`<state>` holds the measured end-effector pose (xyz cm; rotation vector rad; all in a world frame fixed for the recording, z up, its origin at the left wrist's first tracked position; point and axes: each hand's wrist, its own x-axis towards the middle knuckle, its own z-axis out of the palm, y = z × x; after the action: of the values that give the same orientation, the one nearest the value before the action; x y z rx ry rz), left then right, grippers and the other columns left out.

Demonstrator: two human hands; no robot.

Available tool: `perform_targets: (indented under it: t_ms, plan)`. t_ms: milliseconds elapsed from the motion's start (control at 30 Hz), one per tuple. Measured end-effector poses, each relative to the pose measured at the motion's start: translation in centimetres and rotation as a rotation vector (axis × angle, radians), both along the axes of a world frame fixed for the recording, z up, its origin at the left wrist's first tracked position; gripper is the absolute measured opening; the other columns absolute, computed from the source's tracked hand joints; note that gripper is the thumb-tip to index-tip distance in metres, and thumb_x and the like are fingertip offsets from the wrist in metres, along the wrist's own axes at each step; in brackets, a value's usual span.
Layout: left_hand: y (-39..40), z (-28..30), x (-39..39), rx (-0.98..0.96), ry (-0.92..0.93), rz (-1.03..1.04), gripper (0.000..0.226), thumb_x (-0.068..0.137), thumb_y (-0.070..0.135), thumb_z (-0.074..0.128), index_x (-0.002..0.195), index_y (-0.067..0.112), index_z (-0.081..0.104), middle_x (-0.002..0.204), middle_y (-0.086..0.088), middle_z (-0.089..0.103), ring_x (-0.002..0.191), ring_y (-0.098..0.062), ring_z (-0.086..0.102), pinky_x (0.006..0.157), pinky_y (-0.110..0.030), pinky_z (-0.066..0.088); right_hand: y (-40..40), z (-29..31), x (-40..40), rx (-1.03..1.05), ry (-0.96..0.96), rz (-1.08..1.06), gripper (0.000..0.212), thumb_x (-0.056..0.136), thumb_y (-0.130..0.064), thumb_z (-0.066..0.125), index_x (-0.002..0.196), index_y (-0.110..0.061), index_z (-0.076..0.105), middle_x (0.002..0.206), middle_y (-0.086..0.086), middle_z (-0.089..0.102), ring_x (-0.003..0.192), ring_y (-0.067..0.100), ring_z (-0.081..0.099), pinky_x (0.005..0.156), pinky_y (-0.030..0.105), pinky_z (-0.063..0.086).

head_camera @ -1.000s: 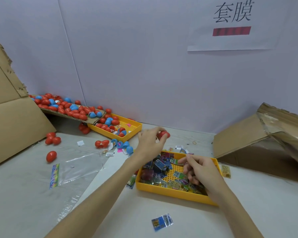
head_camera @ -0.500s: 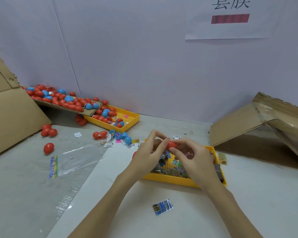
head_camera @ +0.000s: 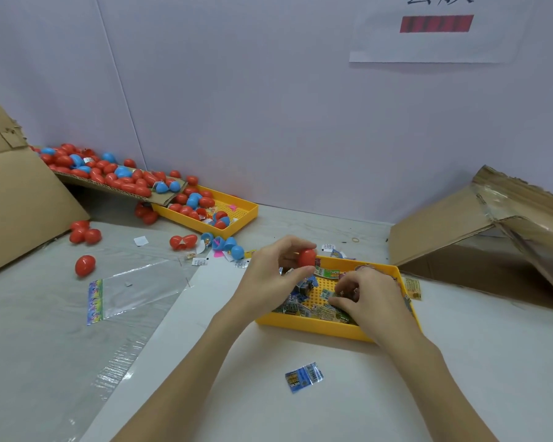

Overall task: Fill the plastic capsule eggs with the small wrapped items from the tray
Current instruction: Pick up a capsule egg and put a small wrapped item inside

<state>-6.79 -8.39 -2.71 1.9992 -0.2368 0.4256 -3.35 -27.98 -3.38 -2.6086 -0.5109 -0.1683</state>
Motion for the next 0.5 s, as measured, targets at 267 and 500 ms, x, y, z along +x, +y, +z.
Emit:
perform_targets:
  t_ms: [267, 500]
  plan:
    - [-0.8, -0.4, -0.1, 0.23, -0.067, -0.116, 0.044, 0.098, 0.005, 0.063, 0.139, 0.022, 0.06, 0.126, -0.001, 0.057, 0.117, -0.012, 0.054, 0.098, -0.021, 0.049, 0.6, 0.0, -0.6, 0.577, 0.012, 0.127, 0.019, 0.104, -0.029, 0.056, 0.101, -0.022, 0.073, 0.083, -0.01, 0.075, 0.078, 0.006, 0.07, 0.067, 0.015, 0.053]
    - [0.0, 0.1, -0.1, 0.022, -0.101, -0.089, 0.049, 0.084, 0.009, 0.082, 0.125, 0.012, 0.054, 0.111, 0.001, 0.069, 0.103, -0.011, 0.067, 0.091, -0.024, 0.055, 0.9, 0.1, -0.8, 0.929, 0.293, 0.192, 0.015, 0.092, -0.02, 0.074, 0.107, -0.02, 0.075, 0.093, -0.002, 0.079, 0.09, 0.014, 0.076, 0.072, 0.022, 0.059]
